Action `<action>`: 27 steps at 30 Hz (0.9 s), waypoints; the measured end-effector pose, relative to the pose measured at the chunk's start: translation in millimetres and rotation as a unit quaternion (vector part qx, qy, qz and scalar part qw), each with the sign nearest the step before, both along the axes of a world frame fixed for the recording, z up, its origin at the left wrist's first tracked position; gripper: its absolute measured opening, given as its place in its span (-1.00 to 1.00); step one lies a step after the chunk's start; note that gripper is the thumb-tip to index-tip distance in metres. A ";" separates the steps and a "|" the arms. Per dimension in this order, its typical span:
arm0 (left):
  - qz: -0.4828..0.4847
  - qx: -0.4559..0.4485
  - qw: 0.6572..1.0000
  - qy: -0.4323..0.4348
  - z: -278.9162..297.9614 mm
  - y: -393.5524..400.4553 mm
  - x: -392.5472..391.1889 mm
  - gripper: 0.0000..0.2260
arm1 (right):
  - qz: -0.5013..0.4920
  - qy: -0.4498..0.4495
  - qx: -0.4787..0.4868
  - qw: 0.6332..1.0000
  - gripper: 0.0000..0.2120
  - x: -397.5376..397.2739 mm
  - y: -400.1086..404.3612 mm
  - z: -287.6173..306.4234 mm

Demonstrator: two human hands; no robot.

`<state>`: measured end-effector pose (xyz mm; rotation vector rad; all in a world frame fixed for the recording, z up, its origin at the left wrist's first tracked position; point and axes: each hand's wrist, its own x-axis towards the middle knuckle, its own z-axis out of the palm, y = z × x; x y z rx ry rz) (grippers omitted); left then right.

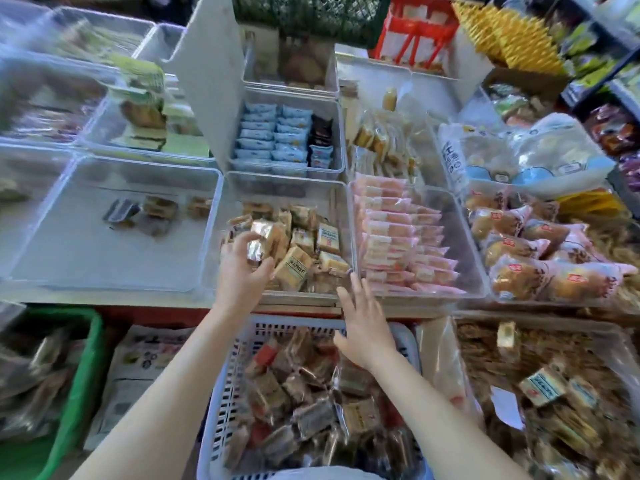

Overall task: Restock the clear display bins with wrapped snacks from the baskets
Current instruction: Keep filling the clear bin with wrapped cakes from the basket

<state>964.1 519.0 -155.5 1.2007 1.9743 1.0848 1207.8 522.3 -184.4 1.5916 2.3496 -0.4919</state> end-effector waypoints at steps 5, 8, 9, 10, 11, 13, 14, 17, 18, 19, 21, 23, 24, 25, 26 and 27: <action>-0.108 -0.089 0.967 0.212 -41.9 0.6 1.5 -0.60 | -0.029 0.049 0.009 0.998 -0.33 -3.9 1.2 -2.1; -0.135 -0.144 0.946 0.256 -44.6 -9.4 8.7 -0.49 | -0.026 0.052 0.011 0.998 -0.34 -1.0 1.6 -2.5; -0.130 -0.154 0.948 0.248 -41.5 -12.5 10.3 -0.48 | -0.025 0.052 0.010 0.998 -0.33 0.0 1.9 -1.9; -0.124 -0.155 0.950 0.240 -37.2 -16.0 12.2 -0.49 | -0.026 0.057 0.009 0.998 -0.33 0.2 2.0 0.2; -0.120 -0.147 0.952 0.240 -31.6 -20.6 15.2 -0.49 | -0.033 0.073 0.007 0.997 -0.34 -0.1 1.9 3.0; -0.120 -0.109 0.956 0.245 -18.9 -31.6 27.1 -0.53 | -0.065 0.133 0.014 0.989 -0.38 1.2 -3.0 10.2; -0.126 -0.089 0.960 0.234 -11.4 -37.1 36.4 -0.57 | -0.081 0.164 0.027 0.983 -0.41 4.5 -9.3 13.9; -0.189 -0.120 0.961 0.164 12.8 -49.0 77.8 -0.73 | -0.117 0.214 0.049 0.968 -0.51 31.1 -38.5 18.5; -0.225 -0.149 0.950 0.156 19.7 -50.2 93.8 -0.76 | -0.134 0.224 0.045 0.964 -0.53 45.7 -48.1 17.0; -0.260 -0.171 0.938 0.154 25.6 -50.2 111.6 -0.78 | -0.153 0.230 0.042 0.960 -0.55 63.8 -55.9 14.5; -0.318 -0.200 0.914 0.157 30.2 -48.8 150.1 -0.78 | -0.197 0.236 0.051 0.950 -0.59 107.0 -65.4 7.6; -0.362 -0.210 0.893 0.166 29.1 -47.6 191.0 -0.77 | -0.249 0.226 0.064 0.940 -0.62 152.7 -71.8 3.2; -0.380 -0.213 0.884 0.170 27.8 -47.3 212.8 -0.76 | -0.279 0.219 0.073 0.932 -0.63 176.8 -75.7 2.2; -0.397 -0.215 0.876 0.171 27.0 -47.9 234.6 -0.75 | -0.310 0.215 0.086 0.922 -0.65 201.4 -80.0 1.0; -0.413 -0.217 0.868 0.170 26.3 -48.3 256.1 -0.74 | -0.337 0.209 0.101 0.912 -0.66 226.3 -84.5 -0.3; -0.428 -0.218 0.861 0.168 25.5 -48.4 276.9 -0.74 | -0.360 0.201 0.113 0.904 -0.67 251.5 -88.8 -2.4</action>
